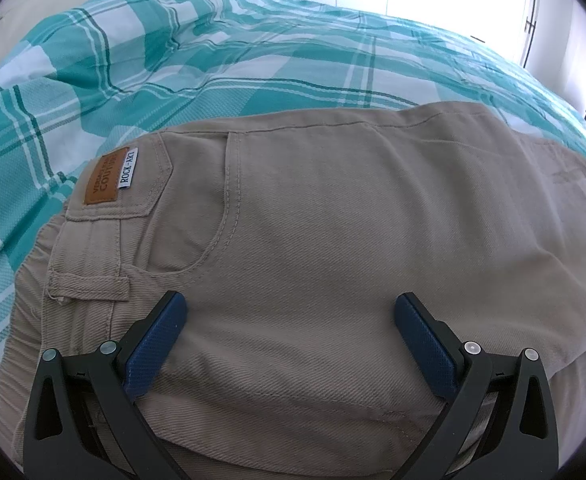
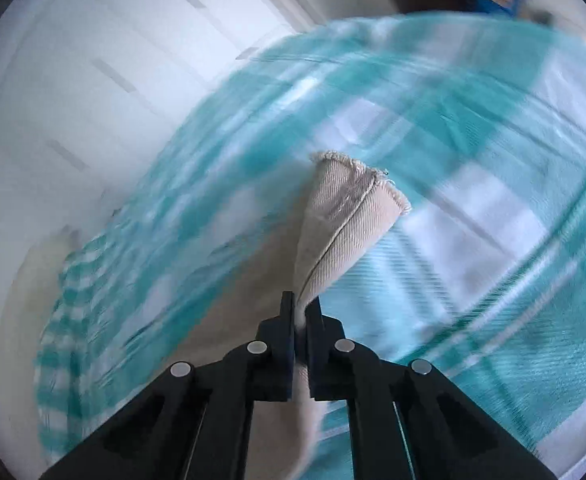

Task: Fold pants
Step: 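Close the right gripper on the frayed trouser hem and lift it, then lay the held hem onto the trousers and open the right gripper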

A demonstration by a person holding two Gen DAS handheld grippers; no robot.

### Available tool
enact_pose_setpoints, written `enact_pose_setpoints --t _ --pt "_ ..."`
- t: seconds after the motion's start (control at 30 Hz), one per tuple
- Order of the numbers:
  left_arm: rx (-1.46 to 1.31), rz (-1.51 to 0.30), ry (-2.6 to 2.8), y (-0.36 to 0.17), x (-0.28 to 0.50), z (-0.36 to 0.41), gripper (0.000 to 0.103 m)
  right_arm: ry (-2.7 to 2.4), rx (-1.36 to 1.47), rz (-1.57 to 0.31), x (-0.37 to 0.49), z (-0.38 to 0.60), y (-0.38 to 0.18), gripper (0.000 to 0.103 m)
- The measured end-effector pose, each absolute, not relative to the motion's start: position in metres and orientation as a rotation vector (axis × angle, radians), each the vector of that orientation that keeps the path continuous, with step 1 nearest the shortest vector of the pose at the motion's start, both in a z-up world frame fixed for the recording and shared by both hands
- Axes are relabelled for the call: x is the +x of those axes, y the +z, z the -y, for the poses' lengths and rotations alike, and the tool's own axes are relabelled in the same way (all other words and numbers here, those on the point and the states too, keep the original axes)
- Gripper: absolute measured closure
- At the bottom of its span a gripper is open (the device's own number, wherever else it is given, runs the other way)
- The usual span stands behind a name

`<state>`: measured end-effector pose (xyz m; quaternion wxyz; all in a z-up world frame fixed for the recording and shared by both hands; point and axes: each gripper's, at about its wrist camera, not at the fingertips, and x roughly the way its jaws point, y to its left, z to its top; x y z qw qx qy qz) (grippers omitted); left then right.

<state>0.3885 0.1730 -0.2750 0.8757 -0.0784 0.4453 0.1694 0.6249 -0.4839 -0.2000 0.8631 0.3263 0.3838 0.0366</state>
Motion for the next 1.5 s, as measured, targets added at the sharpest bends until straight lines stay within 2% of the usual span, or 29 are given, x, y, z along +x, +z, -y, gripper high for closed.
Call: enact_pose_setpoints --t 0.17,0.33,0.47,0.63,0.67,0.73,0.77,0.8,0.93,1.1,1.5 --pt "-0.163 -0.93 0.354 -0.275 0.389 -0.173 0.001 0.432 0.563 -0.769 0.56 0.432 -0.131 0.098" --pt "-0.162 -0.931 0.355 -0.275 0.389 -0.173 0.001 0.64 0.403 -0.74 0.433 0.423 -0.081 0.098" --pt "-0.156 -0.934 0.358 -0.276 0.388 -0.173 0.001 0.564 0.29 -0.801 0.352 0.459 -0.096 0.098" --pt "-0.151 -0.937 0.36 -0.276 0.389 -0.173 0.001 0.325 0.287 -0.95 0.321 0.528 -0.149 0.096" --pt "-0.15 -0.937 0.36 -0.276 0.389 -0.173 0.001 0.26 0.294 -0.973 0.32 0.54 -0.159 0.09" --pt "-0.149 -0.937 0.36 -0.276 0.389 -0.173 0.001 0.16 0.287 -1.007 0.33 0.553 -0.17 0.067" --pt "-0.149 -0.937 0.36 -0.276 0.389 -0.173 0.001 0.106 0.283 -1.019 0.333 0.557 -0.172 0.045" --pt "-0.15 -0.936 0.36 -0.276 0.389 -0.173 0.0 0.066 0.285 -1.017 0.331 0.56 -0.173 0.033" --pt "-0.151 -0.934 0.359 -0.277 0.389 -0.173 0.001 -0.009 0.305 -0.982 0.331 0.564 -0.173 0.033" --pt "-0.15 -0.934 0.359 -0.277 0.389 -0.173 0.0 -0.118 0.287 -0.943 0.312 0.555 -0.176 0.026" --pt "-0.15 -0.934 0.36 -0.277 0.389 -0.173 0.0 -0.196 0.247 -0.912 0.303 0.555 -0.174 0.025"
